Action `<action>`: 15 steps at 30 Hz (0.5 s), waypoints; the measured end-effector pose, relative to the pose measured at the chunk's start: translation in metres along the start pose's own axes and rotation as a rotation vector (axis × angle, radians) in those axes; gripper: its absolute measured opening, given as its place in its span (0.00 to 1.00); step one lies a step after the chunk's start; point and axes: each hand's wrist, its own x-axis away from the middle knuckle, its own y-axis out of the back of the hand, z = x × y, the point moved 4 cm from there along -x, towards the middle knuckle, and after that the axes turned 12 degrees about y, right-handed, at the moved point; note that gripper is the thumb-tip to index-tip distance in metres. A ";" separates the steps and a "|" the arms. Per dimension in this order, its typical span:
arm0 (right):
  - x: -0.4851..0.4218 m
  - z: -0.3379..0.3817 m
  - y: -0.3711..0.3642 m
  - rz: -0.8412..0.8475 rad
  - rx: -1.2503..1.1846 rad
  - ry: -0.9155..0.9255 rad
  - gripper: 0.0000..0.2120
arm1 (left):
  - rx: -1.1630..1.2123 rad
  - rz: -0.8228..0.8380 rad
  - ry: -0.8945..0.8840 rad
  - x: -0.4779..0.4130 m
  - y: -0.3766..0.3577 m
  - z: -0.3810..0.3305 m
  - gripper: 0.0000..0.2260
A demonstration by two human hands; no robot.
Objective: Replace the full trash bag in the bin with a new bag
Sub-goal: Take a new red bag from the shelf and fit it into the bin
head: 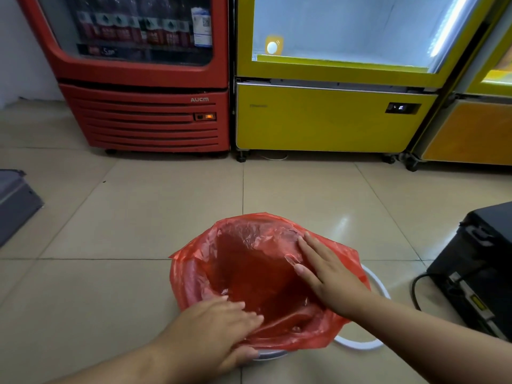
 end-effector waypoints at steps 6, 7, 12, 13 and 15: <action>0.021 0.031 0.010 -0.101 0.197 0.310 0.35 | 0.023 0.022 -0.010 0.021 -0.029 0.001 0.24; 0.027 0.036 0.009 -0.077 0.299 0.417 0.35 | -0.018 0.020 -0.038 0.023 -0.032 0.002 0.23; 0.044 0.040 -0.009 0.193 0.540 0.615 0.34 | -0.404 -0.201 -0.204 0.040 -0.055 0.010 0.19; 0.046 0.040 -0.010 0.223 0.551 0.601 0.34 | -0.453 -0.265 -0.228 0.043 -0.058 0.012 0.19; 0.047 0.041 -0.010 0.240 0.578 0.603 0.34 | -0.531 -0.351 -0.262 0.048 -0.059 0.015 0.21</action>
